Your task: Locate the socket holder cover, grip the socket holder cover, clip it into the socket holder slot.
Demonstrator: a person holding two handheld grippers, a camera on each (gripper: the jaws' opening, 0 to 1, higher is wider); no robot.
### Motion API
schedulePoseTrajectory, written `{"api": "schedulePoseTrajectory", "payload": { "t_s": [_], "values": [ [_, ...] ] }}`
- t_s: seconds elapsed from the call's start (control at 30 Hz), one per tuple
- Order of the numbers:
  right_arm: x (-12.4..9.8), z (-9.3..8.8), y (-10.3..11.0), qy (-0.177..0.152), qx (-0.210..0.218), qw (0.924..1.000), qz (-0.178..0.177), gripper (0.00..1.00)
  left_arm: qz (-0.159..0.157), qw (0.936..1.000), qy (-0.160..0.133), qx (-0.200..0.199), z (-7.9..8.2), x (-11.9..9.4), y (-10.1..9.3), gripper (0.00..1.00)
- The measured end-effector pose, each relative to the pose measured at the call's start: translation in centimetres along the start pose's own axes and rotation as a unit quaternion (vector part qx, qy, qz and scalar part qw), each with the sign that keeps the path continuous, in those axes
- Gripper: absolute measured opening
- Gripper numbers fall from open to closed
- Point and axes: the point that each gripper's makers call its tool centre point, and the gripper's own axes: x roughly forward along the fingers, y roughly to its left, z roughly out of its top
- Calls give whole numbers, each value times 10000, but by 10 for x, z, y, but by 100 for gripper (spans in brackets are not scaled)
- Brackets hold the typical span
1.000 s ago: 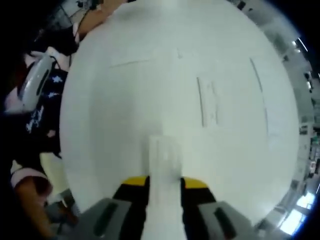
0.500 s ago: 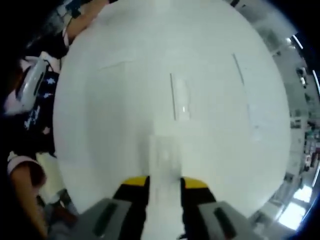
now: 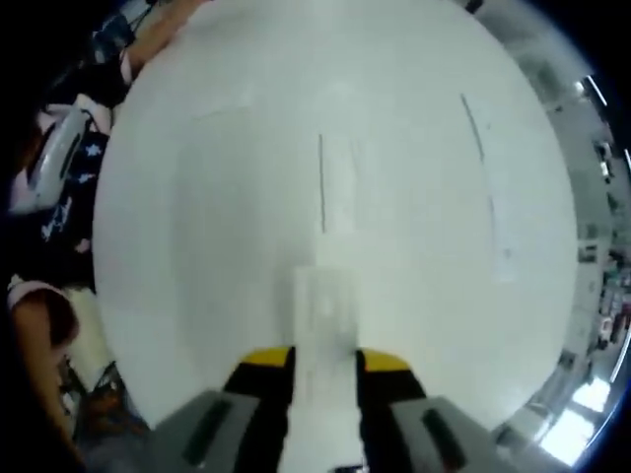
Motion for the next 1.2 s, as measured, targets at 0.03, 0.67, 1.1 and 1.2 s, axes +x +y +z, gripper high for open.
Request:
{"api": "schedulePoseTrajectory", "payload": {
  "t_s": [0.03, 0.67, 1.1, 1.2],
  "values": [
    [2, -1, -1, 0, 27, 10000, 24, 26, 5, 10000, 17, 5, -1, 0, 0, 47],
    [30, 1, -11, -1, 46, 9998, 172, 26, -54, 10000, -4, -20, -1, 1, -4, 47],
    [43, 1, -16, -7, 19, 9996, 266, 26, -96, 9999, 33, -20, -2, 4, -5, 47],
    [43, 3, -16, -24, -14, 9997, 263, 26, -103, 9999, 42, -17, -3, 5, -5, 47]
  ]
}}
